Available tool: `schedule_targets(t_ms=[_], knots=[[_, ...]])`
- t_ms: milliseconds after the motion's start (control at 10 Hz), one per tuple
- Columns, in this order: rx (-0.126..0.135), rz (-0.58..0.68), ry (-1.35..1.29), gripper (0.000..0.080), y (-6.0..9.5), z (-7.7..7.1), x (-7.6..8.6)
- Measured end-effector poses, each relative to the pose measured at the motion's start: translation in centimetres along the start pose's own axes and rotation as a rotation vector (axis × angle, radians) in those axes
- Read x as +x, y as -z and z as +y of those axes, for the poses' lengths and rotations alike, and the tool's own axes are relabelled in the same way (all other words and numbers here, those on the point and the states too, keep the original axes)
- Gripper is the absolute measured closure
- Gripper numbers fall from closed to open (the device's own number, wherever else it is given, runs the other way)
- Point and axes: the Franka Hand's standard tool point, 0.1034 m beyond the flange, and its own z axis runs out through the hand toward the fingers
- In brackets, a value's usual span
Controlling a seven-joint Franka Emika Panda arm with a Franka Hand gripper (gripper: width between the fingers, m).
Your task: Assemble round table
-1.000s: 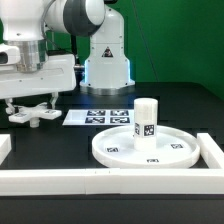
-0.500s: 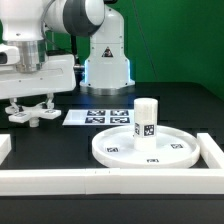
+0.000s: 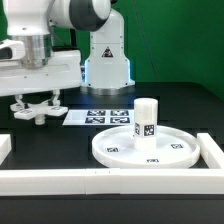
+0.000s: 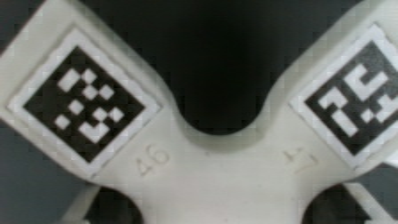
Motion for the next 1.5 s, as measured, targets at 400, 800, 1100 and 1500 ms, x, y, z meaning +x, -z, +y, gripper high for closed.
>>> schedule_targets(t_ms=[400, 800, 1100, 1500], knots=[[0.020, 0.045, -0.110, 0.0351, 2.9, -5.2, 4.8], [0.002, 0.064, -0.184, 0.0351, 7.9, -10.2, 13.7], [-0.003, 0.077, -0.194, 0.0351, 8.3, -10.3, 15.1], [-0.001, 0.073, -0.199, 0.0351, 8.4, -10.5, 15.2]])
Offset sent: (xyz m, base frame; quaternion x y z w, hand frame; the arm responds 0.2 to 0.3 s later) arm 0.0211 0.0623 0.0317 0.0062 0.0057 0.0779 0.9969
